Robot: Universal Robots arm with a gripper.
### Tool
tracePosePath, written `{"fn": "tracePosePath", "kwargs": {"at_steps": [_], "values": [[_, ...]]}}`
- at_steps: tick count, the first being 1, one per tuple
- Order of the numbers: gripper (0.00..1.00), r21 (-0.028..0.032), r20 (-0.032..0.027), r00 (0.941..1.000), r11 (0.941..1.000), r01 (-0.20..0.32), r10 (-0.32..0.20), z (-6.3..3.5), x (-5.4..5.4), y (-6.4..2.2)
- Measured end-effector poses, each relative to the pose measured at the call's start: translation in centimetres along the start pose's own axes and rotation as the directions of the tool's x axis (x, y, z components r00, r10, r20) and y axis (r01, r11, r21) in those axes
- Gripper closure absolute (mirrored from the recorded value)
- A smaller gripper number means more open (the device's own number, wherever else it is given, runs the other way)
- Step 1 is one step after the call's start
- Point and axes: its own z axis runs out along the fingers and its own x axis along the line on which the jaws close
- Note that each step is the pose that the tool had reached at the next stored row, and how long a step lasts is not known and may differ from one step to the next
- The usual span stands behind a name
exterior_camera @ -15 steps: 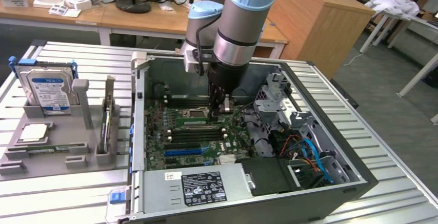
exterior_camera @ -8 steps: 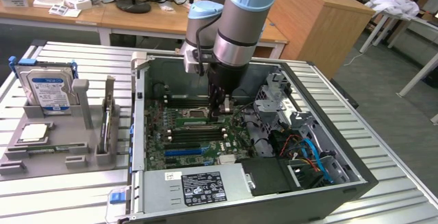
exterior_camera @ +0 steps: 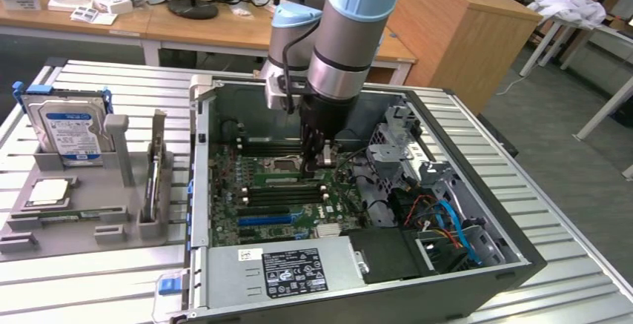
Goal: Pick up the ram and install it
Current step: 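Insert the ram into the slot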
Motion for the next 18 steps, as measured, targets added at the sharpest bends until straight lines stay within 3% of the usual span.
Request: {"fn": "tracePosePath", "kwargs": {"at_steps": [18], "values": [[0.88, -0.0001, -0.0001, 1.0000, 1.0000, 0.000, 0.000, 0.90, 0.02, 0.00]]}}
